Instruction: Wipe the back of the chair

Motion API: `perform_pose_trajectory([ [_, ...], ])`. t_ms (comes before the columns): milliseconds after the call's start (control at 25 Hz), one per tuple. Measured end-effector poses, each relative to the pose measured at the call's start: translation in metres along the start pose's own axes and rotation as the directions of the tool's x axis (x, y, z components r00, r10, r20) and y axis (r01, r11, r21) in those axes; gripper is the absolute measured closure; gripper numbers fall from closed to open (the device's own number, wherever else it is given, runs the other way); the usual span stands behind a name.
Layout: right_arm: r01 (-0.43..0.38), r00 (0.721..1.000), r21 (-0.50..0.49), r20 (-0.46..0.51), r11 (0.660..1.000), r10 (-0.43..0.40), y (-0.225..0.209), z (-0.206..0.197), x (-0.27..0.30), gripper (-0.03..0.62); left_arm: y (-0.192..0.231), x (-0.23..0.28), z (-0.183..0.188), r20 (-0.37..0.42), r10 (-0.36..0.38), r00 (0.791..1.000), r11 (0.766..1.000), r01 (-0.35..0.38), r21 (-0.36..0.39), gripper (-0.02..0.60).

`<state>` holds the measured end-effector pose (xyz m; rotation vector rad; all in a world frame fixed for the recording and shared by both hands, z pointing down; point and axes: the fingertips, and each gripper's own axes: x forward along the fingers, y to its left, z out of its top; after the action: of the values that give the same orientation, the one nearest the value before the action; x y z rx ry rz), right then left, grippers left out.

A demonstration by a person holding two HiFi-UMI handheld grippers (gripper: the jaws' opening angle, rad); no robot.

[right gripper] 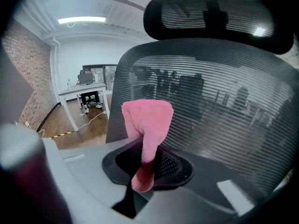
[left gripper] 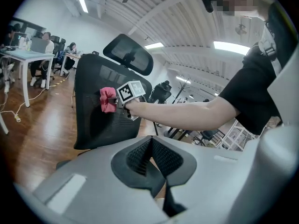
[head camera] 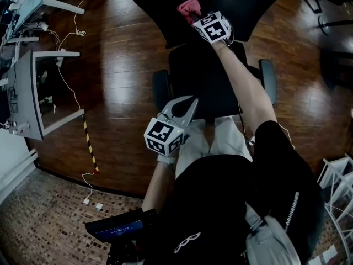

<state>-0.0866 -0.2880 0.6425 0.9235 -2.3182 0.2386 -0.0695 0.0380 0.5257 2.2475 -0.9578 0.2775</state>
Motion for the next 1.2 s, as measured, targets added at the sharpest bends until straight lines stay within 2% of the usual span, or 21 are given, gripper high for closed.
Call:
perform_pose_trajectory([
  [200, 0.055, 0.998, 0.044, -0.004, 0.997, -0.055, -0.046, -0.031, -0.034, 0.549, -0.026, 0.03, -0.003, -0.026, -0.031, 0.999, 0.999, 0.032, 0.031, 0.589],
  [440, 0.132, 0.991, 0.097, -0.026, 0.986, -0.13, -0.106, -0.049, -0.065, 0.549, -0.043, 0.055, 0.013, -0.047, -0.066, 0.997, 0.996, 0.068, 0.051, 0.589],
  [720, 0.241, 0.971, 0.168, -0.047, 0.956, -0.236, -0.17, -0.069, -0.107, 0.549, -0.062, 0.075, 0.024, -0.067, -0.113, 0.991, 0.99, 0.117, 0.073, 0.589],
  [920, 0.333, 0.943, 0.24, -0.083, 0.912, -0.322, -0.214, -0.092, -0.139, 0.549, -0.074, 0.086, 0.023, -0.083, -0.131, 0.988, 0.987, 0.138, 0.08, 0.589],
  [1200, 0.473, 0.88, 0.335, -0.141, 0.815, -0.453, -0.258, -0.118, -0.185, 0.549, -0.079, 0.091, 0.023, -0.083, -0.146, 0.986, 0.983, 0.154, 0.096, 0.589],
])
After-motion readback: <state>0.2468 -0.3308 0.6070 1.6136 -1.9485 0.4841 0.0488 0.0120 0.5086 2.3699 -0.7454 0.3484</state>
